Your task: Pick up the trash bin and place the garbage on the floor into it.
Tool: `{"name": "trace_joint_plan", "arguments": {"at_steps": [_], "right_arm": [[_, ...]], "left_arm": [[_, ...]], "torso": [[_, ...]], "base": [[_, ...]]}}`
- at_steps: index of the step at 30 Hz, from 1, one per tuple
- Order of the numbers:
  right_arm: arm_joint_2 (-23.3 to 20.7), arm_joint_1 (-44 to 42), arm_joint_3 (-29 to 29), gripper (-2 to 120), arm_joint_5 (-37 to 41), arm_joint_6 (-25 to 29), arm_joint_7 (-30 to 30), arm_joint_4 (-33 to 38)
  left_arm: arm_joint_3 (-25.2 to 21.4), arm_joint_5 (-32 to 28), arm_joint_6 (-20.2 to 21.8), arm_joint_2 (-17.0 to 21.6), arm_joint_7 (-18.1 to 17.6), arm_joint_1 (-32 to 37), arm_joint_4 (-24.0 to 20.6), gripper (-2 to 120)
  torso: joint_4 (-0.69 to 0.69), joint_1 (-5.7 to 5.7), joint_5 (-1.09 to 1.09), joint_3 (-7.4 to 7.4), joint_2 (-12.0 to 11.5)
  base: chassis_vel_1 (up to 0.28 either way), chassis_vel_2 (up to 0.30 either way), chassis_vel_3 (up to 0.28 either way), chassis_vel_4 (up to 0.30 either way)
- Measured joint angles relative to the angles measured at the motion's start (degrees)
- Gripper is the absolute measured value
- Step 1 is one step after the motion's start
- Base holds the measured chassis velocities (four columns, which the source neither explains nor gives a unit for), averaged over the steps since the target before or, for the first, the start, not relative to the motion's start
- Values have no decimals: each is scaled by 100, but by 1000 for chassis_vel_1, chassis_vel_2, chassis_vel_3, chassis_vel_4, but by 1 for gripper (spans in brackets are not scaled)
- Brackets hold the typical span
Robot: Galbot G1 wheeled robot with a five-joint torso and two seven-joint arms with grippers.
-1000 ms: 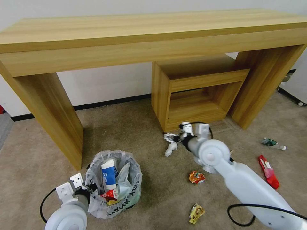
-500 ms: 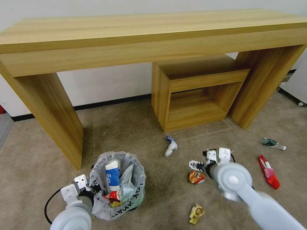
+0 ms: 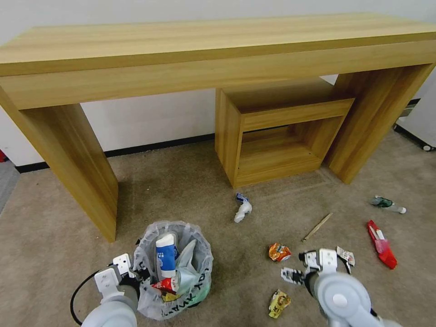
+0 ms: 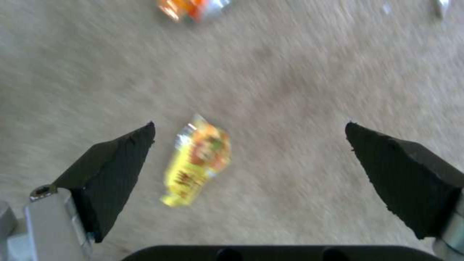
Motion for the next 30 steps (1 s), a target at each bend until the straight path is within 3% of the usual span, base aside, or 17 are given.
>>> {"name": "trace_joint_plan", "arguments": {"at_steps": [6,12,30], "right_arm": [[184,-267,51,100,-462,31,-404,-435],[390,-142,122,100,-851,-68,-1379,-1031],[809,217,-368,100,-1876,225,-2555,-1958]], "left_arm": [[42,0,-10,20,1,-14,12,1],[129,-7,-44,48,0,-61,49,1],[139,-54,-82,159,-22,-35,55,1]], "torso": [[-1,0,0,0,0],[0,0,-1,1,0],[0,0,0,1,-1]], "base": [[0,0,0,0],[0,0,0,0],[0,0,0,0]]}}
